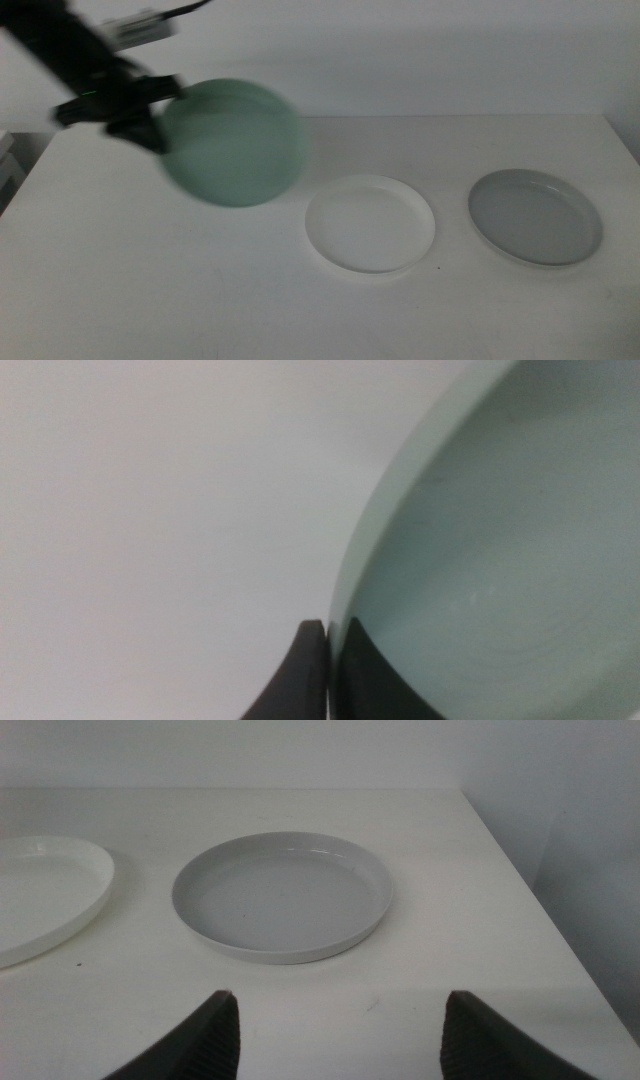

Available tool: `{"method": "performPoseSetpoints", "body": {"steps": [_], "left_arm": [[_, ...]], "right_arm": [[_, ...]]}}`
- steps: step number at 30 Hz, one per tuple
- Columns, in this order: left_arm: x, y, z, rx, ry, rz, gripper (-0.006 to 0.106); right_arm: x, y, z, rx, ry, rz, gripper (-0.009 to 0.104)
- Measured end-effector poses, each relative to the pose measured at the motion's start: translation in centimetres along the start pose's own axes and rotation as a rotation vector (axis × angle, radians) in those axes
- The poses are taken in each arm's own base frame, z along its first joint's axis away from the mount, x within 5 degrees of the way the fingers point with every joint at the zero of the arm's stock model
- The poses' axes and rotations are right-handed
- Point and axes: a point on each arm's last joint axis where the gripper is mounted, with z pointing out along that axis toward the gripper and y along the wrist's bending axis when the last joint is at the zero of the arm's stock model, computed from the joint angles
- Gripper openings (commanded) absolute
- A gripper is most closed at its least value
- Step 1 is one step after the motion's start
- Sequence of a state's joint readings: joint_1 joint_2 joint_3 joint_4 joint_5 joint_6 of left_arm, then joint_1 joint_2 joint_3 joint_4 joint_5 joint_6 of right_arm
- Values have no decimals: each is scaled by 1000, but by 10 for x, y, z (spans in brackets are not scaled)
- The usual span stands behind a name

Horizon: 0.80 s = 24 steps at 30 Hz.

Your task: Stack the three bowls on top of each other.

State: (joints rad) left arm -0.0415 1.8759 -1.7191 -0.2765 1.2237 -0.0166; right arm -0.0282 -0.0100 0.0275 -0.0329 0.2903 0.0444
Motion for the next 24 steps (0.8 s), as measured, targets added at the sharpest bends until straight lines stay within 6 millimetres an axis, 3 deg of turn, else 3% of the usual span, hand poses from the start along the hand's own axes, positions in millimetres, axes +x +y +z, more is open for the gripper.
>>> {"method": "performPoseSetpoints", "body": {"steps": [6, 11, 18, 24], "left_arm": [[-12, -78, 33, 66, 26, 63, -5], [-14, -115, 76, 81, 78, 92, -5], [-8, -130, 128, 64, 168, 90, -5], [-6, -128, 153, 81, 209, 63, -5]], "right_arm": [[0, 0, 0, 0, 0, 0, 54], [0, 0, 0, 0, 0, 0, 54], [0, 0, 0, 0, 0, 0, 54], [0, 0, 0, 0, 0, 0, 54]]}}
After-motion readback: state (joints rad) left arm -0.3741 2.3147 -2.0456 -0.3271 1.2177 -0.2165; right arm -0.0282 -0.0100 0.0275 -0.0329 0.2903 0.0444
